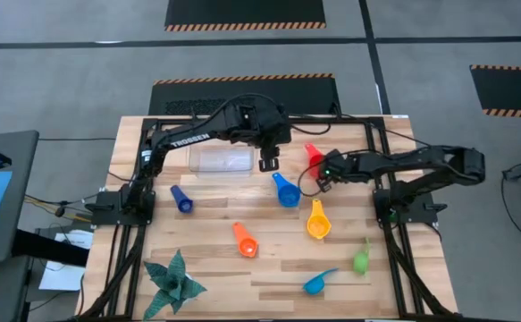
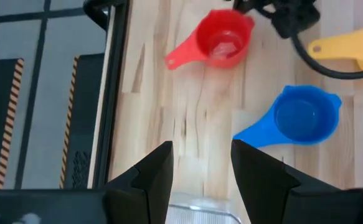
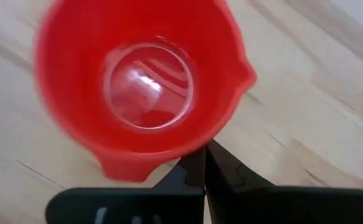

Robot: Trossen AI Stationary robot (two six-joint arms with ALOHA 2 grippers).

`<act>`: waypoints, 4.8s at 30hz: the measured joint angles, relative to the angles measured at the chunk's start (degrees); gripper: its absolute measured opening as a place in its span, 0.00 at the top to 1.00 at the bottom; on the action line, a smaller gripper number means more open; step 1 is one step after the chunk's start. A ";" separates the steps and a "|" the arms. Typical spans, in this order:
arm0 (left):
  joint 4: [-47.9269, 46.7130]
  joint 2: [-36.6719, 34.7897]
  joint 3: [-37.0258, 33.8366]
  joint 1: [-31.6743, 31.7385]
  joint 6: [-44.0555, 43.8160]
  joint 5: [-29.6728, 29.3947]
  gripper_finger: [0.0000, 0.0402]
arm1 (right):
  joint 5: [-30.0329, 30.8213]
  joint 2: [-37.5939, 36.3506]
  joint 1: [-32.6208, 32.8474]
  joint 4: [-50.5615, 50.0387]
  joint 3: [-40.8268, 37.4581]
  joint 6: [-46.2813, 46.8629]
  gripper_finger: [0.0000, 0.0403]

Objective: Nest measuring cups in basket
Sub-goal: Put the red measuring cup into the transparent bin

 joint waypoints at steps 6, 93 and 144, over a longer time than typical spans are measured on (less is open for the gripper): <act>-5.17 -0.04 0.00 1.93 0.96 -4.24 0.62 | -5.02 6.90 -0.67 8.09 4.15 -2.28 0.95; 46.99 15.44 -24.20 -1.15 42.36 -2.73 0.64 | 11.74 -28.21 31.35 -41.70 15.68 32.32 0.94; 11.48 -18.24 -48.96 4.25 -52.24 -6.32 1.00 | 17.22 -28.44 29.94 -39.05 15.72 28.48 0.94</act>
